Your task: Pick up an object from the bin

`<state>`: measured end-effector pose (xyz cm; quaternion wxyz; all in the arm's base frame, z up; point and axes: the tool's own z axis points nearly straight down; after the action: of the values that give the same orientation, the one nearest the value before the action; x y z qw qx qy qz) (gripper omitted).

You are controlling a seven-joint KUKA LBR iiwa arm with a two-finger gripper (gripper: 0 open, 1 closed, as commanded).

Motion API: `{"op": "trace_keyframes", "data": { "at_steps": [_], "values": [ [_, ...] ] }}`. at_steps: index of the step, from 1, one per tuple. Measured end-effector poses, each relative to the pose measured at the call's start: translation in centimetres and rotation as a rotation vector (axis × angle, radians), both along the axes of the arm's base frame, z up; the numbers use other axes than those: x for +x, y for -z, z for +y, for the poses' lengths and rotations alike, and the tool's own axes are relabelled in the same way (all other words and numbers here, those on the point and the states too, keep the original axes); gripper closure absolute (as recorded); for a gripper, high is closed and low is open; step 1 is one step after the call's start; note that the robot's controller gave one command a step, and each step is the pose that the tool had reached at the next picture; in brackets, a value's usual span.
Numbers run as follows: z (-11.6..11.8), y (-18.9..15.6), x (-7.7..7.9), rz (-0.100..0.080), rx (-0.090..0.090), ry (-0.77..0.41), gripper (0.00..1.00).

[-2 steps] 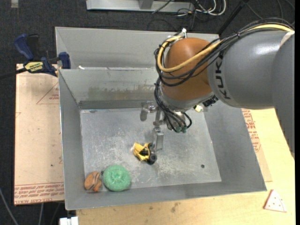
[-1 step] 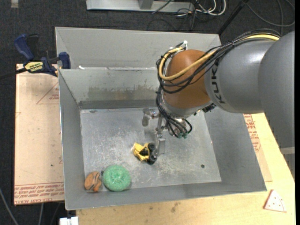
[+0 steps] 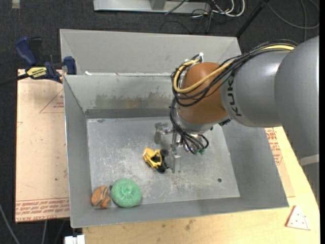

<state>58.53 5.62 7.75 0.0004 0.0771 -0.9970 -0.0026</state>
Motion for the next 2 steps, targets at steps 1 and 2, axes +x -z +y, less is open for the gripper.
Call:
{"op": "trace_keyframes", "data": {
  "at_steps": [1,2],
  "values": [
    [1.47,0.37,-1.76,-0.010,0.000,0.140,1.00],
    [1.46,0.37,-1.76,-0.010,0.000,0.140,1.00]
  ]
}}
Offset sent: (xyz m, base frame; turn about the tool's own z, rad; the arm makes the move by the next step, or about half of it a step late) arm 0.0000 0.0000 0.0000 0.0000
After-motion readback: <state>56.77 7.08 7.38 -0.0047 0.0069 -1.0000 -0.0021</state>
